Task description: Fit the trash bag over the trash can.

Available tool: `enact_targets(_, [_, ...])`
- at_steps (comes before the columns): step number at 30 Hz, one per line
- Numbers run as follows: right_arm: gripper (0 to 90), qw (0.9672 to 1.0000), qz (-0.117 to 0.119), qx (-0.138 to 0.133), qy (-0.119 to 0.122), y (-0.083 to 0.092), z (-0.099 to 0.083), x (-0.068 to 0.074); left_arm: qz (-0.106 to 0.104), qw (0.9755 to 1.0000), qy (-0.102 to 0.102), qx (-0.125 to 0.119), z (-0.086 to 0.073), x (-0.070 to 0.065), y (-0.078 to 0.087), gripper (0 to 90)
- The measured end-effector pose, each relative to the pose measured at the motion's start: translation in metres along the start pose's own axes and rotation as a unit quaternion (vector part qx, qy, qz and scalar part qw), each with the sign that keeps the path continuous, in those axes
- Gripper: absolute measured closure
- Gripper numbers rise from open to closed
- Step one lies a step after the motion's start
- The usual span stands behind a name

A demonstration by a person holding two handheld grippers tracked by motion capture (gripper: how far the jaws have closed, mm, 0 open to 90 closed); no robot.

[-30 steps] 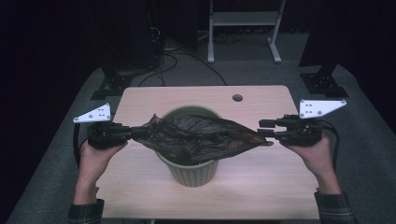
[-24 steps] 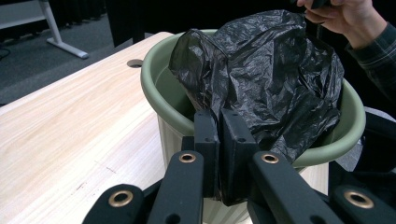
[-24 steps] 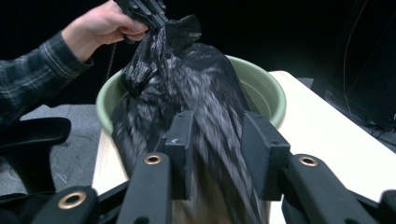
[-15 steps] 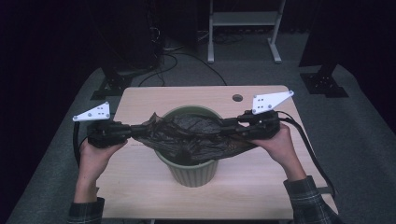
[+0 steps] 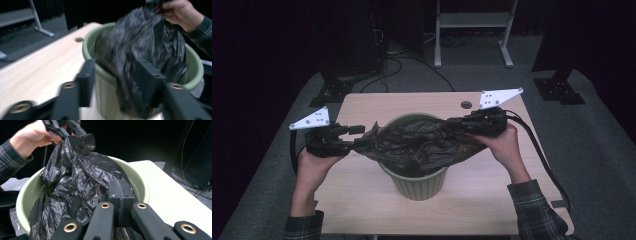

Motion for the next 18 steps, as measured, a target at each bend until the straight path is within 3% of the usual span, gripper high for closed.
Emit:
enact_targets(3, [89.9, 1.0, 0.001, 0.008, 0.004, -0.005, 0.005, 0.002, 0.004, 0.9996, -0.013, -0.024, 0.017, -0.004, 0.01, 35.2])
enact_targets(7, [89.9, 0.9998, 0.005, 0.014, 0.011, -0.011, 0.009, 0.006, 0.001, 0.9988, -0.036, -0.031, 0.039, -0.013, 0.008, 32.9])
enact_targets(12, [89.9, 0.9995, 0.016, 0.013, 0.023, -0.017, 0.019, 0.012, -0.004, 0.9975, -0.066, -0.024, 0.065, -0.024, -0.009, 33.2])
enact_targets(18, [89.9, 0.9994, 0.021, 0.012, 0.023, -0.018, 0.025, 0.014, -0.022, 0.9951, -0.096, -0.004, 0.093, -0.039, -0.044, 35.3])
Point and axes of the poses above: each handheld gripper's, and its own axes: y roughly backward along the jaws, z roughly out of its top, x roughly to its left, the point moved 6 cm from there along -y, roughly forward along the jaws, and after that the axes turned 9 degrees about x, right-handed, at the moved point
